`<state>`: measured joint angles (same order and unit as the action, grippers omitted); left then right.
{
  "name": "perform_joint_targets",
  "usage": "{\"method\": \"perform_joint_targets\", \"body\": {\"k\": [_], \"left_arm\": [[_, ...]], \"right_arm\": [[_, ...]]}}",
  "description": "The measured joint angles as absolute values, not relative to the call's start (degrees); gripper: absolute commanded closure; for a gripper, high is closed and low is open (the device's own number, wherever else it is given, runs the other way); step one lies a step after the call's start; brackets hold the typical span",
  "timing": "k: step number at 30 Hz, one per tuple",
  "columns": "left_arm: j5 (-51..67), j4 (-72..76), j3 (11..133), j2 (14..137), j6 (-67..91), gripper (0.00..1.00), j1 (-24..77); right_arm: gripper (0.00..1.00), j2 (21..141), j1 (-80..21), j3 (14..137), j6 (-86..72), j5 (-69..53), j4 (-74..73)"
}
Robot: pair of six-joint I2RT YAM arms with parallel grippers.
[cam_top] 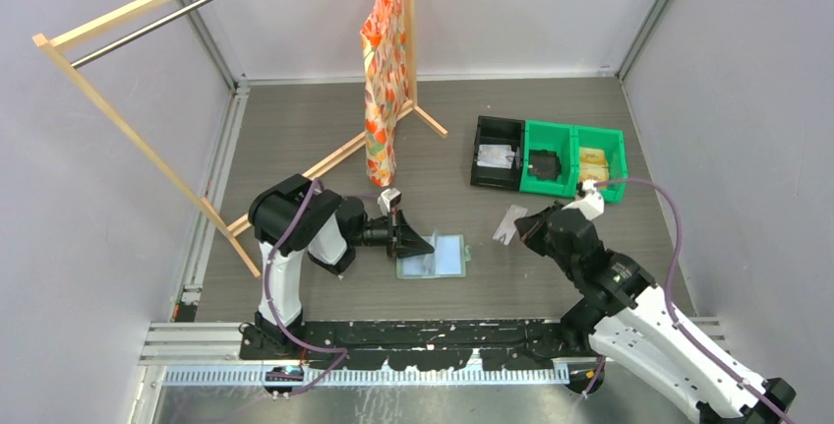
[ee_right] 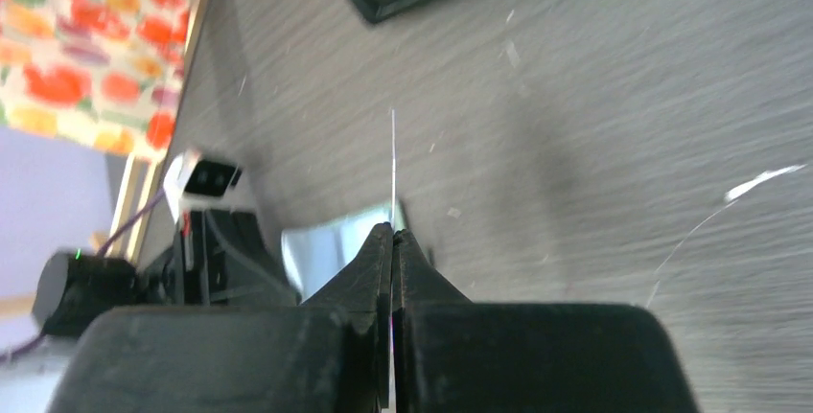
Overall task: Take the credit cards out of the card holder
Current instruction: Place the credit card in the storage box.
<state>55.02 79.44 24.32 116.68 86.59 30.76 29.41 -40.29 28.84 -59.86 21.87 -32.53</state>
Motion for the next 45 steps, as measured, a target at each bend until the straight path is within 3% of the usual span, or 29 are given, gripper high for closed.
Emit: {"method": "perform_joint_targets", "body": {"k": [10, 13, 23, 36, 45], "left_arm": [[54.0, 79.5, 24.3, 117.3, 86.6, 0.99, 32.5], [53.6, 79.5, 24.3, 117.3, 86.6, 0.99, 33.1], [52.7, 79.4, 24.3, 117.3, 86.6, 0.99, 34.5], [52.0, 79.5, 24.1, 117.3, 86.8, 0.99, 36.0], [52.0, 79.4, 23.4, 117.3, 86.8, 0.99, 36.4]], "right_arm": [[0.99, 47.9, -10.8, 44.6, -52.4, 18.6, -32.4], [0.99, 54.6, -6.4, 47.2, -53.7, 17.8, -30.7], [0.99, 69.7, -6.6, 54.8, -66.4, 17.8, -26.4], [0.99, 87.3, -18.1, 66.9, -79.6, 27.5, -21.7], [0.99, 98.8, -19.8, 72.1, -85.0, 33.4, -21.1]]}}
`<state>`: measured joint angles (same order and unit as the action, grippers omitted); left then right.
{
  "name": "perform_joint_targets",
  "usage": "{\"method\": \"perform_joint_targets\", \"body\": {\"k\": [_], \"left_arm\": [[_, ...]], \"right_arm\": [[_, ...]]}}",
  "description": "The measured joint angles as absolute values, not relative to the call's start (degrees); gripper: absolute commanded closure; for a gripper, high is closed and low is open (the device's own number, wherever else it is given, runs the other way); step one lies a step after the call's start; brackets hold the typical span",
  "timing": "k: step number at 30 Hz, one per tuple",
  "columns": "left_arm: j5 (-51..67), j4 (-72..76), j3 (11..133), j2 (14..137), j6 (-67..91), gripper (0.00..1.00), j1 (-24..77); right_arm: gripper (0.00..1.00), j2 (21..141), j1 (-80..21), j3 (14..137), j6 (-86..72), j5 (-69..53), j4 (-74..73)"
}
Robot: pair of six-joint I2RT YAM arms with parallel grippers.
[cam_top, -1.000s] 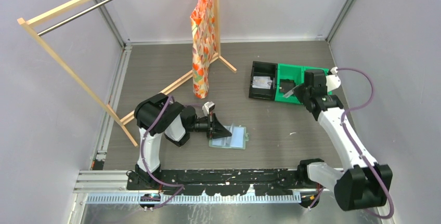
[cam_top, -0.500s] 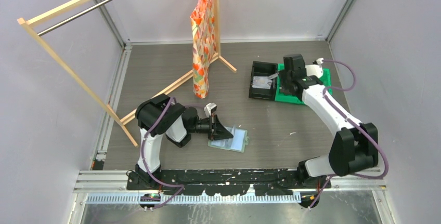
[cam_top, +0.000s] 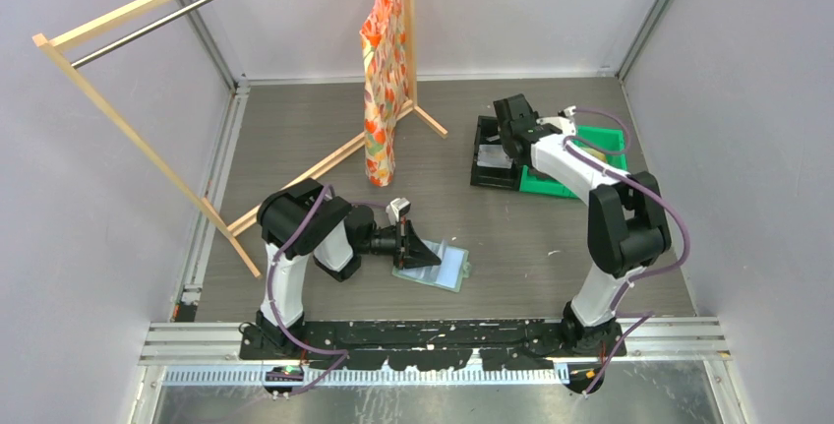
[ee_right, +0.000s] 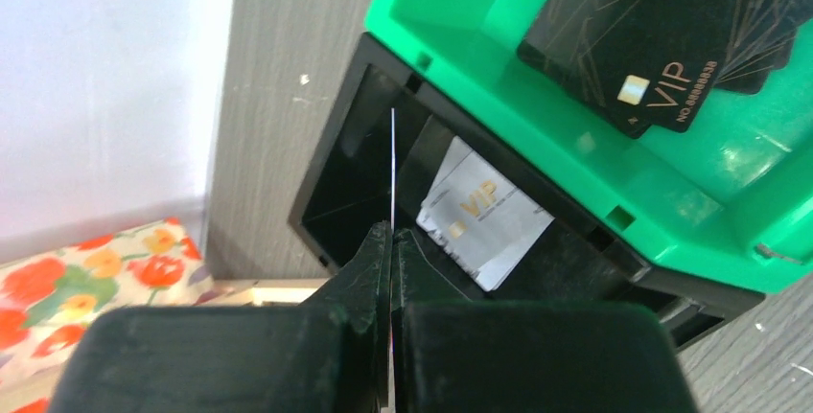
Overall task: Take the credit cards out of the card holder
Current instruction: Place the credit card in the storage box.
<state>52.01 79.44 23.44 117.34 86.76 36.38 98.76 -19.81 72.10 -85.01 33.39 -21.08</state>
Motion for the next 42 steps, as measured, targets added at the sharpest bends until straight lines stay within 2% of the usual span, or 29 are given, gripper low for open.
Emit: {"method": "perform_joint_targets", "body": {"k": [13, 16, 18, 20, 28, 29, 32, 37, 39, 42], "left_arm": [[52.0, 79.5, 23.4, 117.3, 86.8, 0.99, 36.4], [52.0, 79.5, 23.3, 117.3, 86.8, 0.99, 36.4], [52.0, 79.5, 23.0, 117.3, 86.7, 0.99, 36.4], [52.0, 79.5, 22.7, 117.3, 86.7, 1.00, 36.4], [51.5, 79.4, 22.5, 117.3, 86.6, 1.00, 37.4], [51.5, 79.4, 22.5, 117.3, 86.6, 0.98, 37.5], [51.4, 79.5, 22.5, 117.3, 86.5, 0.76, 37.6], [51.1, 79.5, 22.5, 117.1, 86.4, 0.52, 37.8], [51.0, 79.7, 22.6, 116.6, 86.3, 0.48, 38.0], [51.0, 79.9, 22.9, 115.9, 86.3, 0.48, 38.8]], "right_arm": [[0.99, 106.3, -21.2, 72.1, -94.0, 34.7, -20.8], [0.77, 107.5, -21.9, 72.1, -96.0, 34.7, -20.4], [0.68, 107.7, -22.1, 72.1, -96.8, 34.6, -19.8], [0.62, 107.6, -22.4, 72.1, -97.4, 34.7, -19.2], [0.49, 103.7, -22.8, 67.0, -96.2, 34.8, -17.4], [0.48, 102.3, -22.9, 65.9, -95.9, 34.9, -17.3], [0.48, 98.6, -22.9, 64.5, -94.6, 34.9, -17.2], [0.45, 91.8, -24.1, 62.5, -89.1, 35.1, -15.6], [0.45, 88.8, -25.4, 61.5, -84.3, 34.9, -14.8], [0.45, 84.0, -27.2, 58.9, -77.3, 33.5, -13.4]]}}
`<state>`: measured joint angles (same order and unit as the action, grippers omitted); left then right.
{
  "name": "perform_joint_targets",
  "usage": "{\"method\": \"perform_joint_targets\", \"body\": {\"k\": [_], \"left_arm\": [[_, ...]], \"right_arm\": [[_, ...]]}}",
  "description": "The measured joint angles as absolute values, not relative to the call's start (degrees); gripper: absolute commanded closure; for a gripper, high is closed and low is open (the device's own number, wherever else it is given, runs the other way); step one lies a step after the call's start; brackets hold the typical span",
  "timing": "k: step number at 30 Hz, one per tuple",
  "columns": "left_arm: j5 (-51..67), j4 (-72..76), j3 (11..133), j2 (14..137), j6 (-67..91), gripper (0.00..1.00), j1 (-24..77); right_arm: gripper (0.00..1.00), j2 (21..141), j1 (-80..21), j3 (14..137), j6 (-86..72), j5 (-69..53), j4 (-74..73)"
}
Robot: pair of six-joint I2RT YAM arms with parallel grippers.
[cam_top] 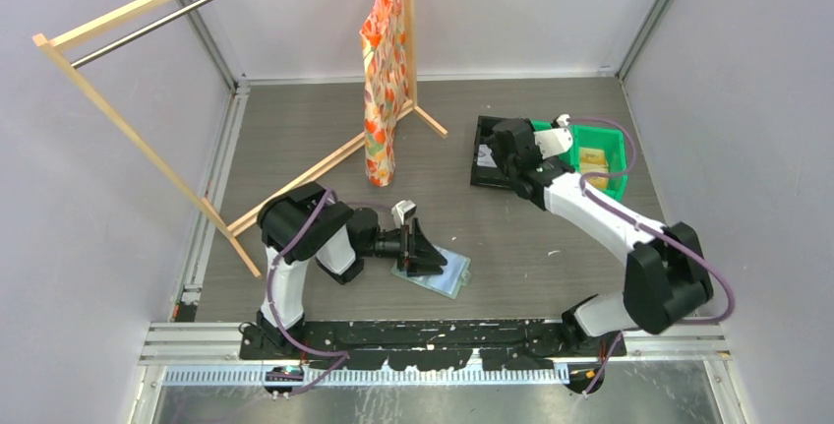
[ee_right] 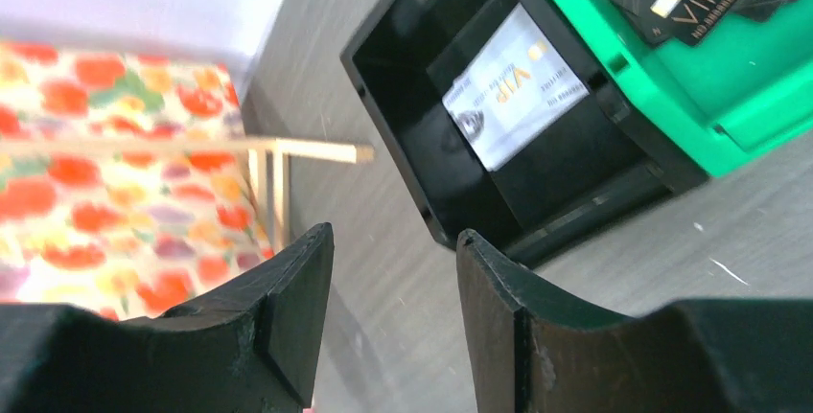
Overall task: Take the credit cards out of the card holder
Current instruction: Place the credit card in the storage box, then remove the credit card from the card holder.
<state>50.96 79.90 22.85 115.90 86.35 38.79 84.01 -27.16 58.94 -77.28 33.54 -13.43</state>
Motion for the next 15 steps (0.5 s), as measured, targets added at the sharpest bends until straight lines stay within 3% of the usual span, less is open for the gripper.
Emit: {"method": "perform_joint_targets", "body": {"k": [3, 9, 11, 15], "left_arm": [[50.9, 79.9, 23.3, 115.9, 86.5, 0.50, 39.7], [50.0, 74.9, 23.0, 108.4, 86.5, 0.50, 40.4], [49.4, 69.2, 23.2, 101.4, 84.1, 0.52, 40.4], [46.9, 49.3, 25.8, 89.4, 74.1, 0.54, 40.4]], "right_arm": [[0.49, 77.9, -28.8, 53.7, -71.2, 30.8, -12.1], [0.68, 67.4, -33.7, 42.1, -63.6, 24.8, -12.5], [0.74, 64.6, -37.1, 38.5, -62.5, 22.9, -12.8], [0.74, 60.9, -43.4, 34.0, -62.2, 19.5, -13.8]]}}
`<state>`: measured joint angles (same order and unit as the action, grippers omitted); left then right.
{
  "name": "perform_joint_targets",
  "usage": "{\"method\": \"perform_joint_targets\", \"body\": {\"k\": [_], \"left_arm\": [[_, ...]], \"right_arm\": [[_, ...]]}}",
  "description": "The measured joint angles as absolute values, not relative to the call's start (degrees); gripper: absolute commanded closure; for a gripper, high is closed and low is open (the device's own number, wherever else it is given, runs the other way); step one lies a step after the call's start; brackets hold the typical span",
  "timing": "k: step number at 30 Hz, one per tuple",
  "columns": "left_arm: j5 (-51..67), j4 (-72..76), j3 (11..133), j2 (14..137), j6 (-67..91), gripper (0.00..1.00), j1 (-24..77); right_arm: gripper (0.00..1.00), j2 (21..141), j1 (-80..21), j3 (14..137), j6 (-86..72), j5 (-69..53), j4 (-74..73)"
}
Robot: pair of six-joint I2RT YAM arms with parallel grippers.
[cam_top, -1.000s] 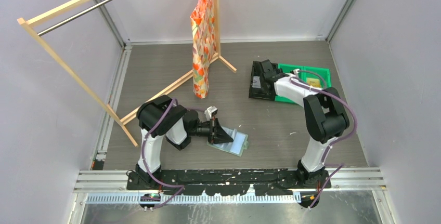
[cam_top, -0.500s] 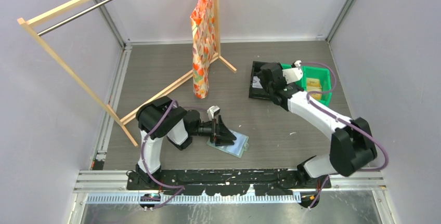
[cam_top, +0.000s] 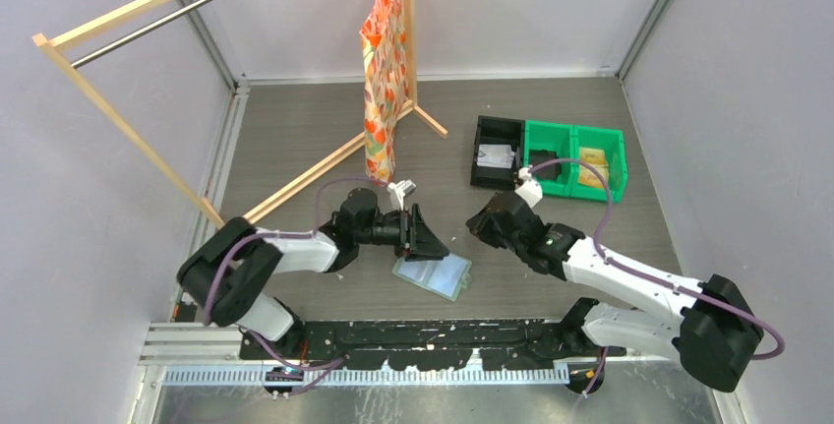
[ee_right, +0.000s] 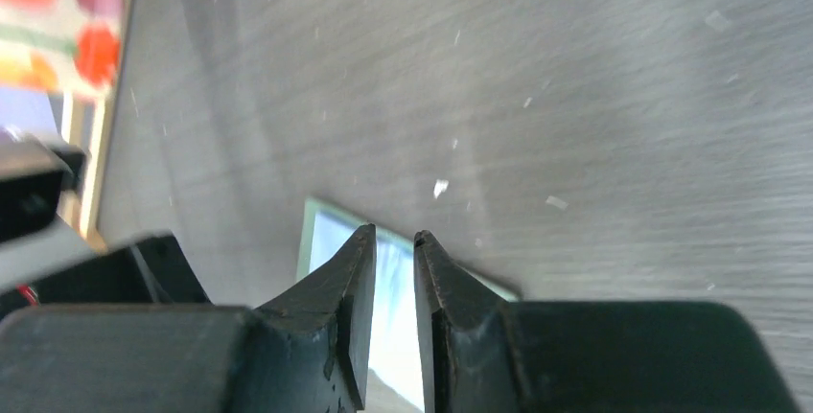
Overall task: Take the credit cards out of the card holder
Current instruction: Remove the credit card from the card holder.
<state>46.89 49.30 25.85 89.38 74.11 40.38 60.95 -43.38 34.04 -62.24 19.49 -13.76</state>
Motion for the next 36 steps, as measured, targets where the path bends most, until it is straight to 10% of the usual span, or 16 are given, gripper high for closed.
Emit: {"method": "perform_joint_targets", "body": {"k": [12, 36], "left_arm": [[35.1, 2.2, 30.9, 76.3, 51.8, 0.63, 35.5], [34.9, 4.4, 32.7, 87.4, 49.9, 0.68, 40.6]], "right_arm": [[0.79, 72.2, -55.9, 33.1, -61.2, 10.3, -9.7], [0.81, 79.5, -56.3, 32.8, -61.6, 15.1, -6.7]]}}
